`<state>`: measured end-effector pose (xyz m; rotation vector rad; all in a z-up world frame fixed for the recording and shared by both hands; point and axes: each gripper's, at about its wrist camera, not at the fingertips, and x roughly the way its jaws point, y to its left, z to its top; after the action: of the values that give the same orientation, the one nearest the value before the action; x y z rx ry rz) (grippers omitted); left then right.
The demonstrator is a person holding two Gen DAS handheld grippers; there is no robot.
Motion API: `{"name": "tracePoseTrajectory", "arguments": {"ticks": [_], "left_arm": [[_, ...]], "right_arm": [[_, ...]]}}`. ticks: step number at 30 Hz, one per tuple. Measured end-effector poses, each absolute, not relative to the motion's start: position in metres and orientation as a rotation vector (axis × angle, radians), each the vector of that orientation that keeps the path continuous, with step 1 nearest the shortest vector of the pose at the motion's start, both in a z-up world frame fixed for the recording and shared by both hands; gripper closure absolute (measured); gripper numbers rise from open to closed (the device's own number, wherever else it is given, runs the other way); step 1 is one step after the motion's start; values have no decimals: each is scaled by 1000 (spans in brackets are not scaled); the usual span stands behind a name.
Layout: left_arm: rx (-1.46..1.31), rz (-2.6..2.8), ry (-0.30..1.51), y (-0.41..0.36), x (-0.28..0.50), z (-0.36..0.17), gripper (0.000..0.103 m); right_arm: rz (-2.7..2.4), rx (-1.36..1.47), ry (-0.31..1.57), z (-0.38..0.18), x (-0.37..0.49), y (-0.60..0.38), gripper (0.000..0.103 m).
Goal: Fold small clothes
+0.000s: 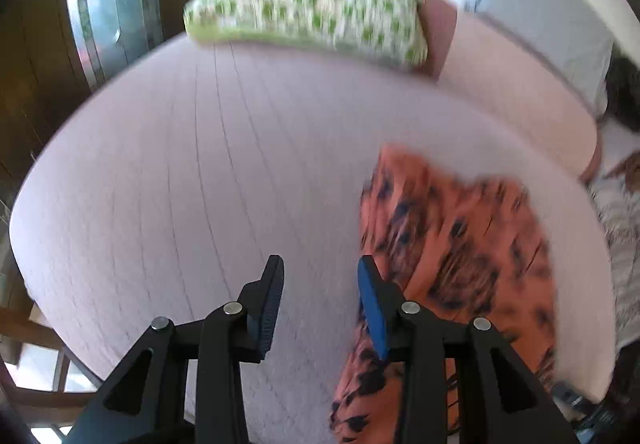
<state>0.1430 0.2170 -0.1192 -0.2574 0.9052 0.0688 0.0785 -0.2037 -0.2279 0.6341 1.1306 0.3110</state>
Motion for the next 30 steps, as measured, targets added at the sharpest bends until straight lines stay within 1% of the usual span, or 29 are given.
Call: {"name": "tracePoseTrajectory", "arguments": {"ticks": [2,4,5,7,8,10,12,13,14,15,16,18,19,20,21,22,23,25,26,27,28,29,30], "left_arm": [[-275,10,876,212,146,-110,54],[-213,-11,889,198,147,-118,54],[-146,1,932,187,157,-134,54],[-44,33,1106,173,166,-181,56],[-95,40,1095,178,162,-192,56],[-176,30,1079,186,159,-178,60],[-242,-18,1024,192,157,-152,60],[-250,-35,978,195,156,-138,58],[-247,-39,914,197,155,-121,53],[-243,-34,883,199,157,-112,43],[-240,-25,858,201,159,-108,39],[-219,18,871,202,166,-117,38],[-181,42,918,198,166,-130,38],[-108,70,1005,189,175,-151,43],[-25,74,1110,179,179,-179,61],[-5,53,1147,174,178,-194,64],[-13,58,1102,173,173,-192,65],[-87,39,1075,176,169,-175,67],[-146,17,1043,181,167,-164,64],[-188,6,979,185,167,-149,52],[-191,13,945,187,167,-143,43],[-177,38,907,188,167,-139,30],[-151,54,912,188,170,-144,29]], "right_arm": [[307,636,1128,-228,80,-202,10],[307,637,1120,-229,80,-201,9],[308,637,1115,-229,79,-201,9],[314,637,1111,-229,79,-200,9],[316,637,1115,-229,79,-201,9],[318,636,1127,-228,78,-201,9],[320,627,1133,-227,76,-203,9],[325,625,1133,-228,75,-204,9],[327,625,1135,-229,76,-204,9],[324,625,1135,-229,76,-203,9],[318,628,1131,-229,76,-202,9],[310,633,1129,-229,76,-201,7],[309,632,1126,-229,76,-200,7],[310,627,1122,-228,75,-200,7],[312,626,1121,-228,75,-200,7],[316,627,1121,-229,74,-200,7],[320,629,1121,-229,74,-200,7],[328,630,1127,-229,74,-202,7],[332,630,1128,-230,74,-202,7],[333,629,1129,-231,75,-202,7],[333,625,1132,-232,76,-202,7],[333,623,1131,-231,78,-200,5],[332,626,1128,-231,79,-200,5]]}}
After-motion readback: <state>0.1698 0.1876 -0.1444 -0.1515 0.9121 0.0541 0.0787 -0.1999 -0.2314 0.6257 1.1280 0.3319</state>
